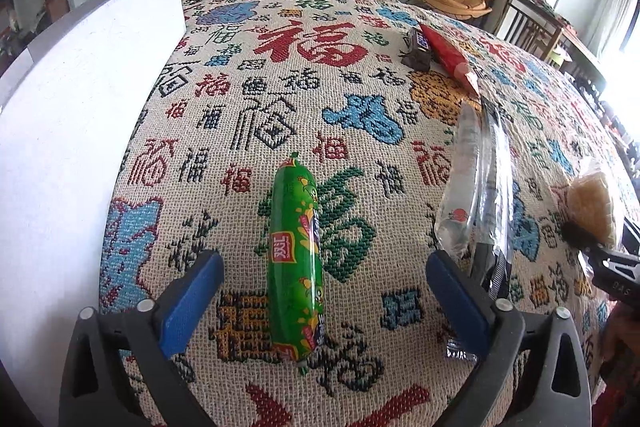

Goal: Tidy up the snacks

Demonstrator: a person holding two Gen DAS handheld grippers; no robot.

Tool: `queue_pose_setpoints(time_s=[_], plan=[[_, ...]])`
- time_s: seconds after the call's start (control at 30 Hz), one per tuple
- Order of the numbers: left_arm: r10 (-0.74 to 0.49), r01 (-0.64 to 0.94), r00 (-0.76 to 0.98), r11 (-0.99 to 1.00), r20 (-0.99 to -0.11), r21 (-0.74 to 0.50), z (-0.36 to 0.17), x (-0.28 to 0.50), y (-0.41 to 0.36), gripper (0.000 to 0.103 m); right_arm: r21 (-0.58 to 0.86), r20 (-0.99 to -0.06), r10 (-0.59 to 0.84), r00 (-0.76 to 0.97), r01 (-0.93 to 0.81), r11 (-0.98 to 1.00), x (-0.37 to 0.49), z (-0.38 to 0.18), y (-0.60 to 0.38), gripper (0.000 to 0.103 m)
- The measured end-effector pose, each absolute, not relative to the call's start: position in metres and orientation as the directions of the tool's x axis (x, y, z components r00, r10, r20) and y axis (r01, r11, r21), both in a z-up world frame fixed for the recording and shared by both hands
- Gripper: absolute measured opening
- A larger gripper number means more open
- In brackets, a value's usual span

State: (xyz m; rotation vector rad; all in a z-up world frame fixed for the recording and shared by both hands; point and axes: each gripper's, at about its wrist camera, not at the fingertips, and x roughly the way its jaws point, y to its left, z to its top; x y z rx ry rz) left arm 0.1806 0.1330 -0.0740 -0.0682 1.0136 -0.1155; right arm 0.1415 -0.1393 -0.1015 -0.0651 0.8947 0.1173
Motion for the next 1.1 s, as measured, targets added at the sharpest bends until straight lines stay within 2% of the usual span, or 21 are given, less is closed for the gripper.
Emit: queue_pose_setpoints(time_s=[0.07, 0.13, 0.23, 0.3, 0.37, 0.5, 0.57, 0.63, 0.77, 0.8, 0.83, 0.93, 1.1], plan=[[-0.097, 0.072, 0.515, 0.995, -0.852, -0.07, -0.072, 0.181, 0.13, 0.081, -0.007, -0.781, 0.075, 0.62, -0.129, 0.992, 0.141, -0.102, -0.139, 0.086], [-0.078, 0.065, 0.513, 0.997, -0.855, -0.052, -0.069, 0.181, 0.13, 0.051, -0.003, -0.781, 0.079, 0.619, -0.13, 0.992, 0.142, -0.101, -0.14, 0.086], [-0.129, 0.029, 0.515, 0.991, -0.848, -0.133, -0.067, 0.179, 0.145, 0.03, 0.018, -0.78, 0.099, 0.617, -0.136, 0.99, 0.141, -0.103, -0.141, 0.088], [-0.161, 0.003, 0.521, 0.982, -0.839, -0.187, -0.067, 0.177, 0.157, 0.023, 0.029, -0.78, 0.113, 0.616, -0.144, 0.989, 0.141, -0.103, -0.141, 0.089], [-0.189, -0.004, 0.525, 0.974, -0.83, -0.225, -0.067, 0.173, 0.164, 0.023, 0.024, -0.781, 0.109, 0.615, -0.144, 0.989, 0.14, -0.103, -0.141, 0.089], [-0.186, 0.015, 0.542, 0.977, -0.82, -0.212, -0.064, 0.159, 0.16, 0.023, 0.012, -0.787, 0.102, 0.608, -0.151, 0.989, 0.139, -0.102, -0.141, 0.089], [-0.211, 0.022, 0.554, 0.971, -0.805, -0.24, -0.06, 0.15, 0.159, 0.023, 0.014, -0.822, 0.11, 0.558, -0.174, 0.985, 0.142, -0.099, -0.142, 0.089], [-0.243, 0.031, 0.565, 0.961, -0.788, -0.274, -0.053, 0.139, 0.156, 0.023, 0.074, -0.859, 0.151, 0.49, -0.173, 0.982, 0.145, -0.093, -0.15, 0.089], [-0.303, 0.064, 0.582, 0.942, -0.754, -0.329, -0.036, 0.122, 0.147, 0.023, 0.176, -0.871, 0.231, 0.434, -0.163, 0.971, 0.152, -0.086, -0.166, 0.089], [-0.321, 0.071, 0.584, 0.935, -0.745, -0.348, -0.03, 0.118, 0.146, 0.023, 0.174, -0.869, 0.233, 0.436, -0.171, 0.97, 0.153, -0.085, -0.167, 0.085], [-0.342, 0.078, 0.589, 0.926, -0.733, -0.37, -0.022, 0.113, 0.147, 0.023, 0.174, -0.867, 0.237, 0.439, -0.18, 0.968, 0.153, -0.083, -0.166, 0.076], [-0.395, 0.101, 0.621, 0.897, -0.677, -0.431, 0.01, 0.095, 0.158, 0.023, 0.176, -0.853, 0.242, 0.462, -0.182, 0.968, 0.148, -0.065, -0.162, 0.075], [-0.397, 0.068, 0.714, 0.859, -0.576, -0.508, 0.068, 0.061, 0.223, 0.023, 0.35, -0.743, 0.476, 0.471, -0.333, 0.876, 0.14, 0.01, -0.095, 0.075]])
